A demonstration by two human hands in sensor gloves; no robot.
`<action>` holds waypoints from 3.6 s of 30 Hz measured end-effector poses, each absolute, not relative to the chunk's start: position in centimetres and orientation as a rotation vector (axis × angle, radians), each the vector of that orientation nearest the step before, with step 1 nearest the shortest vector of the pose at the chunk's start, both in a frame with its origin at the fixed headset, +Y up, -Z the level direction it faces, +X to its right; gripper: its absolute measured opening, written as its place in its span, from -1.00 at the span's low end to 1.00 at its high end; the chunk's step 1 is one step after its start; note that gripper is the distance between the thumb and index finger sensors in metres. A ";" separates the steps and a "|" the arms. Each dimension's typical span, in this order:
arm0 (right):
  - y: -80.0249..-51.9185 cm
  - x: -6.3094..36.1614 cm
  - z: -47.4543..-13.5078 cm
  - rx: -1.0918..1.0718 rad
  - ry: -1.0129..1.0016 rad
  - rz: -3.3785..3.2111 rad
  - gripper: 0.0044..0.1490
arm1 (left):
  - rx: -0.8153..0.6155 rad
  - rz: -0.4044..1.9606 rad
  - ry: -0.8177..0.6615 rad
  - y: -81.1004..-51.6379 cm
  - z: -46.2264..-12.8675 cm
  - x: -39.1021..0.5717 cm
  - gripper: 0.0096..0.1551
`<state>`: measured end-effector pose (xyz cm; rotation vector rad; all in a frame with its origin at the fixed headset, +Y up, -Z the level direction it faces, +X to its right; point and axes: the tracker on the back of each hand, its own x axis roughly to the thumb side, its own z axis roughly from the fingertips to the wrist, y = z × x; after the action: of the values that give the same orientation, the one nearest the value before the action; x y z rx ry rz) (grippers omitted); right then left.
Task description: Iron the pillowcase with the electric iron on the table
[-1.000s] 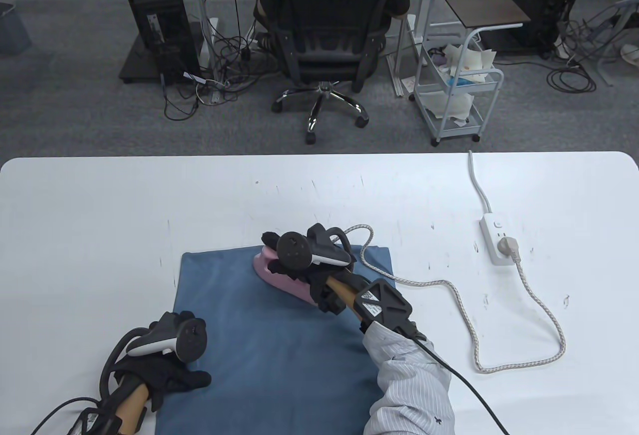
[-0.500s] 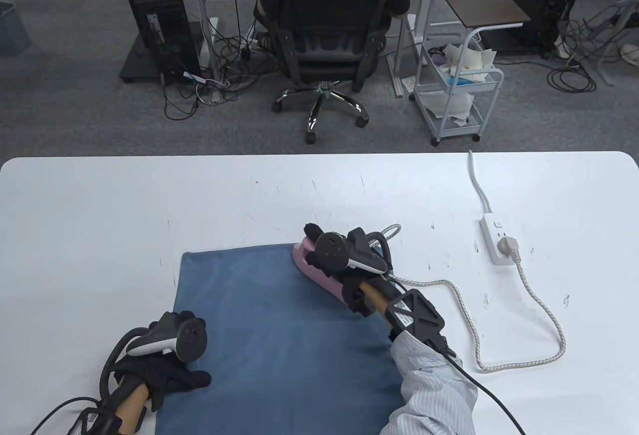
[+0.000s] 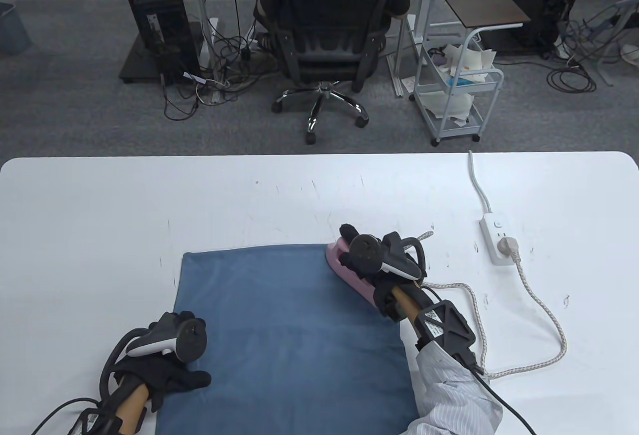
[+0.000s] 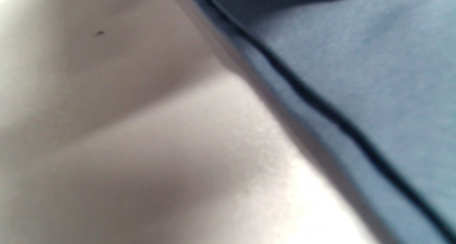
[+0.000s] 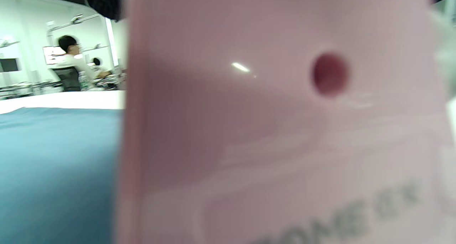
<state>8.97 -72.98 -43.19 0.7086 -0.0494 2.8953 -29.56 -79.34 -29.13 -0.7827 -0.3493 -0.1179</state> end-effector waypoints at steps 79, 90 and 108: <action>-70.3 -16.7 -39.4 1.598 -0.161 2.643 -0.10 | -0.605 0.073 -0.084 -78.6 -29.9 -36.6 0.23; -72.5 -19.6 -35.4 1.763 -0.136 2.456 -0.11 | -0.636 0.063 -0.014 -79.4 -29.7 -37.4 0.31; -72.8 -19.6 -40.1 1.473 -0.201 2.610 -0.14 | -0.673 0.077 -0.018 -79.5 -30.0 -37.6 0.36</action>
<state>-19.63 -72.83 -40.14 1.4730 -0.2010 2.6097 -37.63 -79.52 -29.97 -0.6729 -0.0179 0.0773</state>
